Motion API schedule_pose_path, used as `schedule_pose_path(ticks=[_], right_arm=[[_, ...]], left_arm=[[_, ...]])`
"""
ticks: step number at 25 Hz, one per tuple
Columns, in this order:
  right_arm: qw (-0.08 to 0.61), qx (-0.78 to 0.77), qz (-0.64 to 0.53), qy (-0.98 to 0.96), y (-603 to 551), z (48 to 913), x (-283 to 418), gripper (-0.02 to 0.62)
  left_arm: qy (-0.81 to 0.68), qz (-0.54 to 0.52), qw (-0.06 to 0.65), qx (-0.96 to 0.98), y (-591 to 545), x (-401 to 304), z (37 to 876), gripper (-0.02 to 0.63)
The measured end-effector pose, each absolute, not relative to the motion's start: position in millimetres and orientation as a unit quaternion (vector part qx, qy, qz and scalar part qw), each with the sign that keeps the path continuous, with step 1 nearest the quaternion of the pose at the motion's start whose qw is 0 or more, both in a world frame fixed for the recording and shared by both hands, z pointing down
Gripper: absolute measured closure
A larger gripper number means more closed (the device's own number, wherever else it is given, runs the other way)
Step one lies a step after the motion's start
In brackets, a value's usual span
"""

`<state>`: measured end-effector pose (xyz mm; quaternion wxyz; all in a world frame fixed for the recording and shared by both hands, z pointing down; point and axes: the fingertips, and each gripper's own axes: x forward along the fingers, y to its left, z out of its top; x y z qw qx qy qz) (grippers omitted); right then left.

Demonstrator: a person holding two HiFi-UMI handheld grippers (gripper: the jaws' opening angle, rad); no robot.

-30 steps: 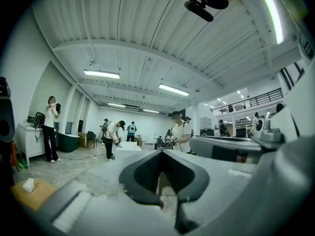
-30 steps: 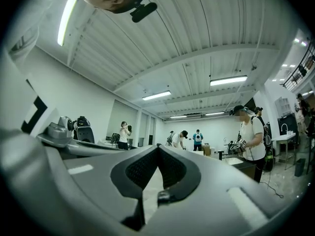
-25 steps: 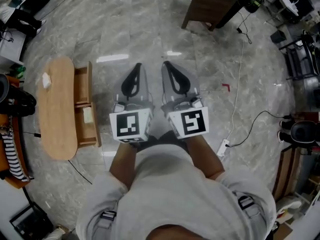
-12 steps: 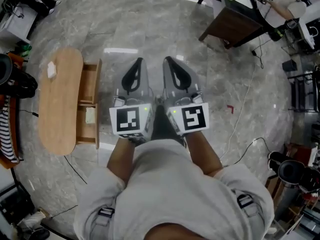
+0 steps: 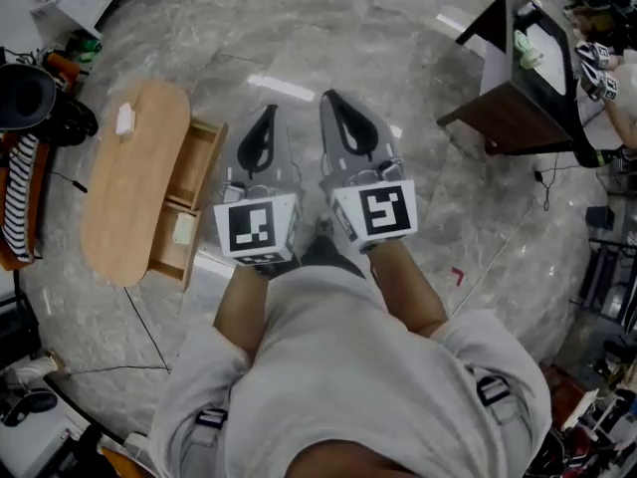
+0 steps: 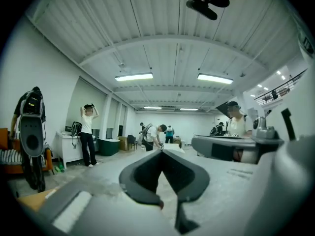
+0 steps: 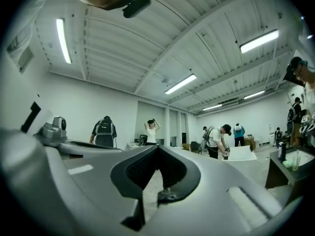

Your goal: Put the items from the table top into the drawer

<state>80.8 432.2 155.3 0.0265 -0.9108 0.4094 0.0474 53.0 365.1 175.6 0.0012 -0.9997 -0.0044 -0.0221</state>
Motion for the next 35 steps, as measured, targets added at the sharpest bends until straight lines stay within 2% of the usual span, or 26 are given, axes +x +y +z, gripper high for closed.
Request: schedule_pose_path(ticks=[8, 14, 21, 29, 35], right_arm=[[0.026, -0.832, 0.041, 0.553, 279, 166, 117, 0.589], [-0.023, -0.763, 0.041, 0.645, 142, 176, 120, 0.589], [-0.059, -0.696, 0.03, 0.715, 6, 189, 118, 0.589], [-0.076, -0.634, 0.015, 0.769, -88, 211, 85, 0.589], [-0.084, -0.604, -0.02, 0.792, -154, 246, 92, 0.589]], left_arm=[[0.149, -0.024, -0.005, -0.989, 222, 77, 187, 0.586], [0.247, -0.011, -0.055, -0.968, 85, 81, 202, 0.586], [0.319, -0.016, -0.077, -0.945, -37, 68, 220, 0.586], [0.389, -0.02, -0.092, -0.917, -124, 35, 240, 0.586], [0.419, -0.067, -0.1, -0.9, -179, 38, 284, 0.586]])
